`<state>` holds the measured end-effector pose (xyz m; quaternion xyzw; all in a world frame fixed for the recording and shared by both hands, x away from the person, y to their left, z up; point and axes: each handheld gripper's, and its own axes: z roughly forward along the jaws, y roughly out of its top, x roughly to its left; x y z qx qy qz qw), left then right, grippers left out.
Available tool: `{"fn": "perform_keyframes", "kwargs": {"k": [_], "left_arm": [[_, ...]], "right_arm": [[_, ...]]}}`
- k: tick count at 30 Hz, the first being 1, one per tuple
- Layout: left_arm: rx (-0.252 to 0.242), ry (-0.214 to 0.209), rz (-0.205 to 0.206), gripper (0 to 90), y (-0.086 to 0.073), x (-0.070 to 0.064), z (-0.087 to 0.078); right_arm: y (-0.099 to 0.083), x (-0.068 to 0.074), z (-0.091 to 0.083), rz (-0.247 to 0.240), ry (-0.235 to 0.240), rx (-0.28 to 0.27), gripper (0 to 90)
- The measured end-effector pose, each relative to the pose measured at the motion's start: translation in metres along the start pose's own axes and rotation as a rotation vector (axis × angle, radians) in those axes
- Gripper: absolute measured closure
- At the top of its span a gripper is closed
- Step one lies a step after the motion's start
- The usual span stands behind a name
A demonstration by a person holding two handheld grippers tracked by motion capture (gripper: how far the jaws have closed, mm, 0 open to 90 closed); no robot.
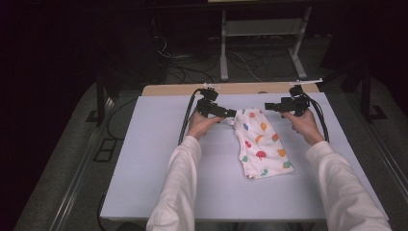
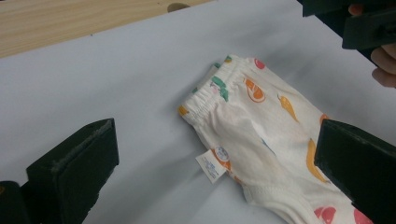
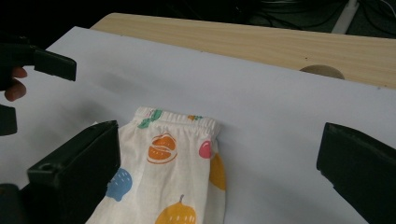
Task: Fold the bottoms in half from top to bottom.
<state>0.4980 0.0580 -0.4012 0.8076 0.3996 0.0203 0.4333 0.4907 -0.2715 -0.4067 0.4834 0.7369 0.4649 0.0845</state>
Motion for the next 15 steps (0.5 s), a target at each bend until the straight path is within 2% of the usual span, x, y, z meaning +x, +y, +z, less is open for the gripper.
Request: {"fn": "perform_keyframes", "kwargs": {"k": [3, 10, 15], "left_arm": [[0.002, -0.001, -0.010, 0.0, -0.001, 0.002, 0.004], [0.042, 0.003, -0.036, 0.0, -0.007, 0.009, 0.018], [0.062, -0.017, -0.047, 0.0, -0.012, 0.010, 0.030]], "right_arm": [[-0.001, 0.000, 0.002, 0.004, -0.003, 0.009, 0.0], [-0.001, -0.001, 0.005, 0.006, -0.003, 0.022, 0.0], [-0.004, -0.004, 0.008, 0.016, -0.004, 0.035, 1.5]]}}
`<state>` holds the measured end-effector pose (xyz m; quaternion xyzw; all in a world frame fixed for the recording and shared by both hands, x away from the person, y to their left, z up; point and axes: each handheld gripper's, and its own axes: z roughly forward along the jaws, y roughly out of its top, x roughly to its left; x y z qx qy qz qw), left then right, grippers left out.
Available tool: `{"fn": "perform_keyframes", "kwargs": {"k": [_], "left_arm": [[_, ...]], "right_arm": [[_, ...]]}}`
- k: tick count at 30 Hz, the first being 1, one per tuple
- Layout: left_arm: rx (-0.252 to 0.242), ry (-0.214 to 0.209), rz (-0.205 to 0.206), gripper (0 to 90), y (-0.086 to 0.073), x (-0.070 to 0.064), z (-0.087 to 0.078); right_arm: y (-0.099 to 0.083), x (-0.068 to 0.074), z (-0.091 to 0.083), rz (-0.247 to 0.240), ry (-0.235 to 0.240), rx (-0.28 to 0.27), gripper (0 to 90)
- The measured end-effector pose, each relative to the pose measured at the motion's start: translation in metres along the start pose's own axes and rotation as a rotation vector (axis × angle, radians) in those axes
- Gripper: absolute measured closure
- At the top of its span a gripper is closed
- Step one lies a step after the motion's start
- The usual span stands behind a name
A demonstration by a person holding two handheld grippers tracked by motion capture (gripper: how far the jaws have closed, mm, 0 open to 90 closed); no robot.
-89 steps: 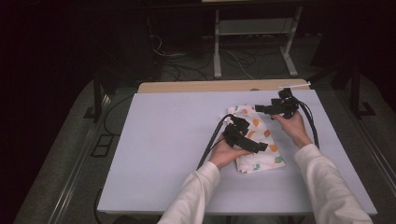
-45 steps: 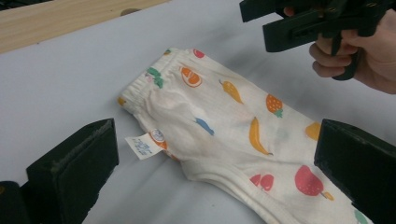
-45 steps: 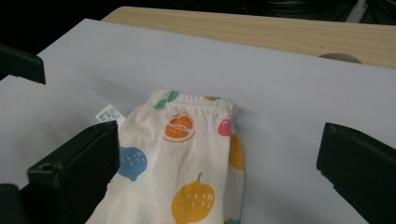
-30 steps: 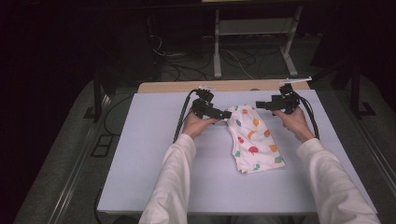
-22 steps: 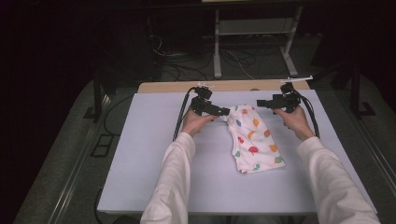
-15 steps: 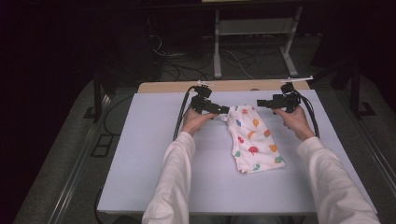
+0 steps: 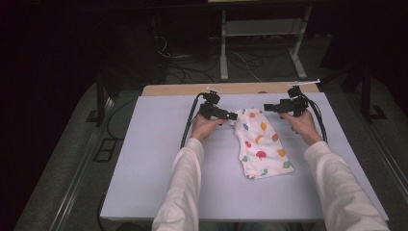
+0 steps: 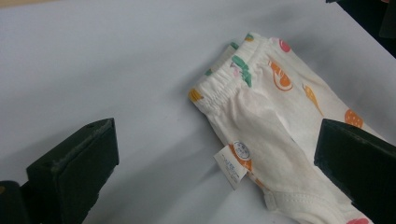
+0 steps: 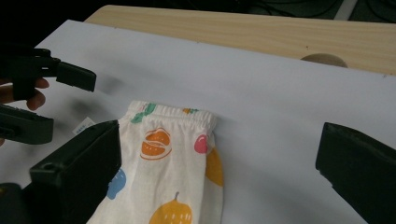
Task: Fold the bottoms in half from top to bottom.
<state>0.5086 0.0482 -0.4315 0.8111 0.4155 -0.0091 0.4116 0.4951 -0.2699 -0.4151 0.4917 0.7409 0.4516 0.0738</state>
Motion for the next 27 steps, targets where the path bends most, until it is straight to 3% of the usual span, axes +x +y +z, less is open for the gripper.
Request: {"fn": "perform_keyframes", "kwargs": {"k": [9, 15, 20, 27], "left_arm": [[0.041, 0.007, -0.026, 0.0, -0.006, 0.007, 0.013], [0.034, 0.005, -0.039, 0.0, -0.006, 0.007, 0.015], [0.030, -0.003, -0.023, 6.1, -0.006, 0.002, 0.017], [0.000, -0.028, -0.018, 23.0, -0.005, -0.001, 0.017]], "right_arm": [[-0.007, -0.007, 0.011, 0.024, 0.004, 0.055, 4.9], [-0.010, -0.008, 0.017, 0.033, 0.016, 0.083, 13.5], [-0.010, -0.006, 0.020, 0.033, 0.017, 0.092, 14.9], [-0.011, -0.005, 0.023, 0.029, 0.021, 0.098, 19.7]]}}
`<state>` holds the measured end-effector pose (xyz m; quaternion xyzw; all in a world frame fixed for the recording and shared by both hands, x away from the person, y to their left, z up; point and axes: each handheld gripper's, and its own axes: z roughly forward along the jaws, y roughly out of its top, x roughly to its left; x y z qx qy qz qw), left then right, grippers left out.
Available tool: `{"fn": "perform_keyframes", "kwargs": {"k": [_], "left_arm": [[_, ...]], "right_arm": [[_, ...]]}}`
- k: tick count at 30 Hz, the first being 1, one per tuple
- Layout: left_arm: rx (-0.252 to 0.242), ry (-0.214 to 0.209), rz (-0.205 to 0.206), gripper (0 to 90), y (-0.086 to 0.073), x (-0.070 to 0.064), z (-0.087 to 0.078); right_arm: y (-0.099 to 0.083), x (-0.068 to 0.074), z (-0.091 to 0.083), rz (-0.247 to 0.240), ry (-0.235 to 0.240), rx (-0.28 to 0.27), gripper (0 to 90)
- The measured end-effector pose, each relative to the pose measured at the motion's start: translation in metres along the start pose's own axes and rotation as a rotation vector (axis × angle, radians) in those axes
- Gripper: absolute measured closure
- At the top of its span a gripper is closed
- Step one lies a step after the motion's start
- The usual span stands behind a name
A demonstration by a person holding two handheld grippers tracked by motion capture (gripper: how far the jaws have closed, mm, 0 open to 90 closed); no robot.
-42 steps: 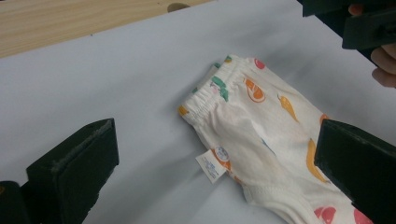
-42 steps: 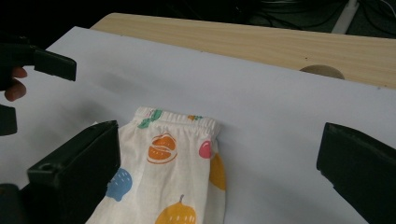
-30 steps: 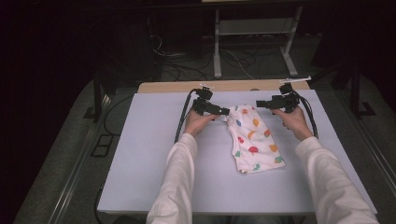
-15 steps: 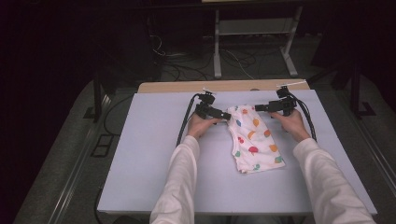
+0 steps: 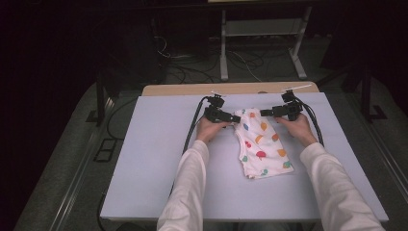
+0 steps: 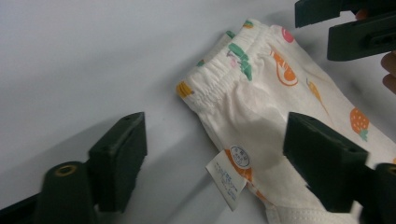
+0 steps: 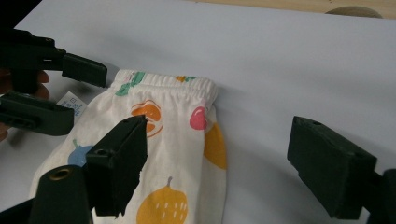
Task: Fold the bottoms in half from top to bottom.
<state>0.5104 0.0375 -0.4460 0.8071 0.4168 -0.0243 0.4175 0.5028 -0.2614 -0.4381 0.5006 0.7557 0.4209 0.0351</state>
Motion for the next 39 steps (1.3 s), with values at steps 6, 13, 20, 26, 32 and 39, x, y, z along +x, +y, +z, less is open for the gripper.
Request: {"fn": "perform_keyframes", "kwargs": {"k": [6, 13, 20, 26, 32, 39], "left_arm": [[-0.012, -0.027, -0.008, 38.0, 0.000, 0.000, 0.001], [0.002, -0.022, -0.002, 45.9, -0.001, -0.003, 0.004], [0.024, -0.013, 0.013, 55.7, -0.002, -0.004, 0.008], [0.013, 0.009, 0.049, 72.3, -0.003, -0.007, 0.011], [0.006, 0.016, 0.062, 83.1, -0.003, -0.008, 0.012], [-0.002, 0.030, 0.071, 88.1, -0.002, -0.010, 0.012]], "right_arm": [[-0.002, -0.002, 0.002, 0.002, 0.013, 0.006, 24.9], [-0.004, -0.003, 0.009, -0.001, 0.011, 0.027, 34.2], [-0.006, -0.001, 0.016, -0.019, 0.025, 0.046, 44.0], [-0.007, 0.003, 0.022, -0.044, 0.036, 0.048, 51.9], [-0.007, 0.007, 0.026, -0.049, 0.039, 0.057, 70.8], [-0.008, 0.004, 0.025, -0.004, 0.046, 0.046, 86.2]]}}
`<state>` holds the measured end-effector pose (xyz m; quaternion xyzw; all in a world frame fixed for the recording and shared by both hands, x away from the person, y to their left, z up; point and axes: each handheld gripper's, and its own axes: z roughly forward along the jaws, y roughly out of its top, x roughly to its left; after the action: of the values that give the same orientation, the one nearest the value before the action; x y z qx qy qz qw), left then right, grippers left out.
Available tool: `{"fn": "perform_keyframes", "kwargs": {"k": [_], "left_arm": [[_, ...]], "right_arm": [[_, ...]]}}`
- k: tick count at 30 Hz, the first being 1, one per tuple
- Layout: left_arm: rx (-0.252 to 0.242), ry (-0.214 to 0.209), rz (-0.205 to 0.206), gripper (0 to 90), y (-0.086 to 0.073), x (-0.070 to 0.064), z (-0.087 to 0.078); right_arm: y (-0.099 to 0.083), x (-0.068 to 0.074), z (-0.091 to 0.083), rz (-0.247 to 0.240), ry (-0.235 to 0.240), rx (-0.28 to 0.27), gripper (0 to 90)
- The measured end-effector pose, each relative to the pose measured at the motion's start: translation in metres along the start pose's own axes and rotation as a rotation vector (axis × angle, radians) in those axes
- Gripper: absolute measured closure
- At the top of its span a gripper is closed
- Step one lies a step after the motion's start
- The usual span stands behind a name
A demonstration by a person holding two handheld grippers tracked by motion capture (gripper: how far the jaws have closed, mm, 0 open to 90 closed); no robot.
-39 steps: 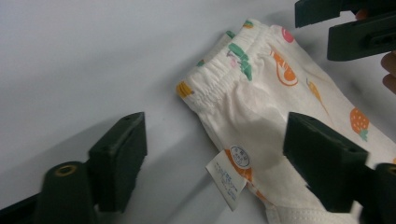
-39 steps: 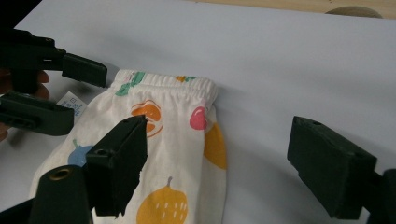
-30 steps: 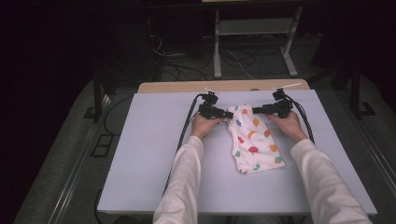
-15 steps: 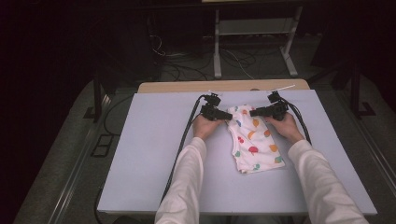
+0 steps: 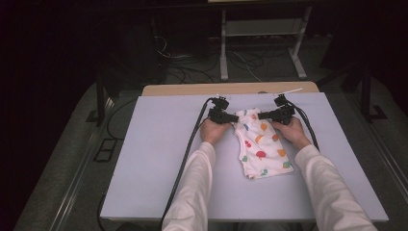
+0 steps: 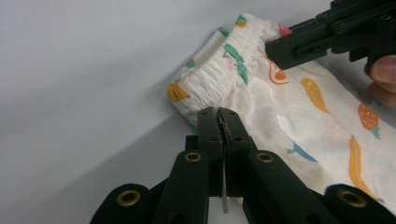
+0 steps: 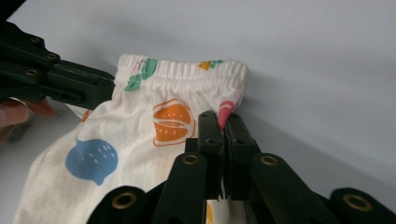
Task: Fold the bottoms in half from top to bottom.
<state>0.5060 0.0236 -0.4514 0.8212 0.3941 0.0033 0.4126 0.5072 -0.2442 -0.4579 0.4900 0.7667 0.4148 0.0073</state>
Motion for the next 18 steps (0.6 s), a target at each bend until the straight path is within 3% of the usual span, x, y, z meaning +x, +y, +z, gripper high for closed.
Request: {"fn": "perform_keyframes", "kwargs": {"k": [10, 18], "left_arm": [[-0.051, -0.024, -0.026, 88.4, 0.001, -0.003, -0.004], [-0.079, -0.029, -0.023, 88.5, 0.002, -0.009, -0.010]], "right_arm": [[0.001, 0.000, -0.015, 0.009, 0.007, -0.048, 87.2], [-0.005, 0.004, -0.027, 0.006, 0.014, -0.088, 87.2]]}}
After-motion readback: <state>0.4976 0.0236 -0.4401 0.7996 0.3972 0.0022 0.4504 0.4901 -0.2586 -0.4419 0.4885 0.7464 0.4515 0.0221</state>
